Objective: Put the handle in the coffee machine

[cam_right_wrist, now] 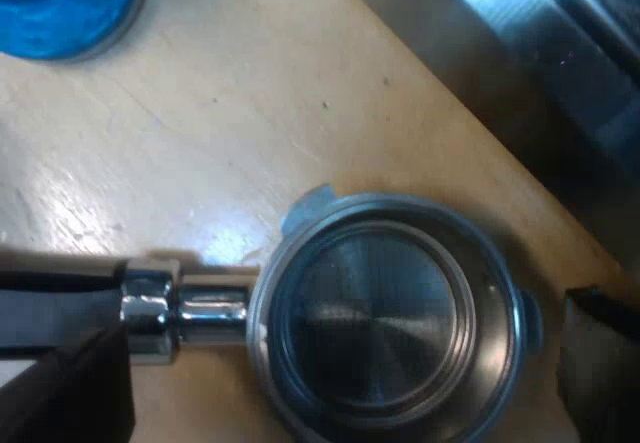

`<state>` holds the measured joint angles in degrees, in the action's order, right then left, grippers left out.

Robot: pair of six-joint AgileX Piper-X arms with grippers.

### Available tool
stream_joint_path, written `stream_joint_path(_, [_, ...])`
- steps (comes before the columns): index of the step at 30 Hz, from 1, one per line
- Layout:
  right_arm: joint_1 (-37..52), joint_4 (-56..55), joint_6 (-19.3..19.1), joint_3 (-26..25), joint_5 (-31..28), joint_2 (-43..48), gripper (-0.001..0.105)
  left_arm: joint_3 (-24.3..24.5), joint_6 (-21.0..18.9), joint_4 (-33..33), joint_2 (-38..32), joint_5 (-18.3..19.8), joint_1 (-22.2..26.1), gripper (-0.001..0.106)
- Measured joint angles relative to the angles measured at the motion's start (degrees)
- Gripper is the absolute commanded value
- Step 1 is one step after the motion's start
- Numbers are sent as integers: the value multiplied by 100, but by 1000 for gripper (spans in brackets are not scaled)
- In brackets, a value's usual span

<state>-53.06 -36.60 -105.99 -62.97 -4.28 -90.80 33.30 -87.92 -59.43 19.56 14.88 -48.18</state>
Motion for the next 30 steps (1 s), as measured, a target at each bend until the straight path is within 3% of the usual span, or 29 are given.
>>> stream_joint_path(10, [0, 304, -14, 0, -291, -273, 87, -14, -3, -6, 0, 300, 0, 73])
stream_joint_path(21, [0, 334, -14, 0, -252, -318, 86, -14, -3, -6, 0, 300, 0, 73])
stream_joint_path(23, [0, 346, 1, 12, -158, -317, 79, -14, -3, -6, 0, 300, 0, 73])
stream_joint_path(26, [6, 151, 29, 13, -37, -329, 57, -14, -3, -6, 0, 300, 0, 73])
stream_joint_path(30, [15, -34, 31, 13, -30, -329, 37, -14, -3, -6, 0, 300, 0, 73])
